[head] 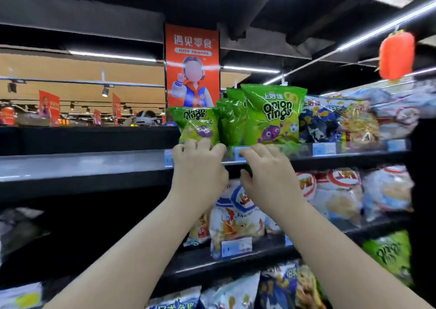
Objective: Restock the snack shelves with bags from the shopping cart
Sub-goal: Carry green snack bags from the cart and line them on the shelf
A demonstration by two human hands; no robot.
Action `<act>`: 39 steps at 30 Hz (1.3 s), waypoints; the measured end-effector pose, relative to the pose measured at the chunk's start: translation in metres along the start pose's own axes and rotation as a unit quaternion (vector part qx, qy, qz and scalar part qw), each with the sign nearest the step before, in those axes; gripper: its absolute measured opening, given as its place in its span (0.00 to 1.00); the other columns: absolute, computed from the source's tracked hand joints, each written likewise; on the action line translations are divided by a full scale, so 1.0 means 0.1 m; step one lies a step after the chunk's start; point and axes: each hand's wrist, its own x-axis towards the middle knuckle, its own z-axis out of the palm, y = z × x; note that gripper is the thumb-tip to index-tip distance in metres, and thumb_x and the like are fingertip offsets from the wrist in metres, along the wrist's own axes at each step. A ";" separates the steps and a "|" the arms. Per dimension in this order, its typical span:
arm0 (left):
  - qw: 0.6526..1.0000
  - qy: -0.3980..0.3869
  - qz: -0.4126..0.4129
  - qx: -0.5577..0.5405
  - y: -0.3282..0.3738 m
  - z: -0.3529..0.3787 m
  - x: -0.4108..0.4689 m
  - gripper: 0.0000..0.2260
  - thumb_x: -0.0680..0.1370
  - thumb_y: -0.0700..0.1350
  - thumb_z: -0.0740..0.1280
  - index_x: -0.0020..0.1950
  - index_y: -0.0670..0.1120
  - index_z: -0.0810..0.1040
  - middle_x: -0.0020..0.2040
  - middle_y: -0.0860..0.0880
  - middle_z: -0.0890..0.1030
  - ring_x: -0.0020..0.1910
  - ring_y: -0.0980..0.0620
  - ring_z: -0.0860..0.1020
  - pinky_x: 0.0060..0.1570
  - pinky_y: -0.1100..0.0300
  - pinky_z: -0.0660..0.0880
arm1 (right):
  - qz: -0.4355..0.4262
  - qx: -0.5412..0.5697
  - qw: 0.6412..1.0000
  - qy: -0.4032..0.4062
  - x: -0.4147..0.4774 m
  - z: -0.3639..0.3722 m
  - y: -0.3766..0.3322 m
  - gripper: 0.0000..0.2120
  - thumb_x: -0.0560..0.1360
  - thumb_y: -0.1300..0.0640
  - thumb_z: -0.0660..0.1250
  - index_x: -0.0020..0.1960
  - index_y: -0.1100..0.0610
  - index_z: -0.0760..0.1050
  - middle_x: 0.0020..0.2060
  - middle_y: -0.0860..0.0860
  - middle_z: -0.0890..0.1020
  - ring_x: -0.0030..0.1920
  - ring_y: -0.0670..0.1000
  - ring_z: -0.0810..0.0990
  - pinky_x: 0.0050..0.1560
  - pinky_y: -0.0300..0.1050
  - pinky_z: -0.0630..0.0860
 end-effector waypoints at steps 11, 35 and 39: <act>0.966 -0.162 0.062 -0.190 1.72 0.10 -1.12 0.13 0.68 0.48 0.72 0.50 0.47 0.78 0.49 0.45 0.79 0.51 0.39 0.76 0.49 0.47 0.70 | 0.137 -0.153 0.967 -0.149 -1.84 -0.69 0.54 0.17 0.61 0.60 0.74 0.49 0.59 0.76 0.43 0.57 0.79 0.44 0.61 0.78 0.37 0.51 0.73; 0.778 -0.323 0.264 -0.469 7.49 -0.58 -2.53 0.13 0.72 0.49 0.63 0.54 0.50 0.80 0.49 0.48 0.79 0.52 0.41 0.75 0.49 0.50 0.68 | 0.459 -0.282 0.805 -0.247 -5.83 -3.31 3.83 0.12 0.61 0.66 0.72 0.43 0.57 0.77 0.38 0.55 0.78 0.41 0.62 0.77 0.36 0.51 0.72; 0.754 -0.371 0.277 -0.467 8.17 -0.43 -2.79 0.11 0.69 0.44 0.68 0.50 0.49 0.81 0.46 0.47 0.79 0.49 0.40 0.76 0.50 0.48 0.69 | 0.528 -0.247 0.747 -0.320 -6.40 -3.50 4.28 0.14 0.67 0.61 0.68 0.53 0.57 0.77 0.49 0.55 0.80 0.50 0.62 0.76 0.49 0.56 0.73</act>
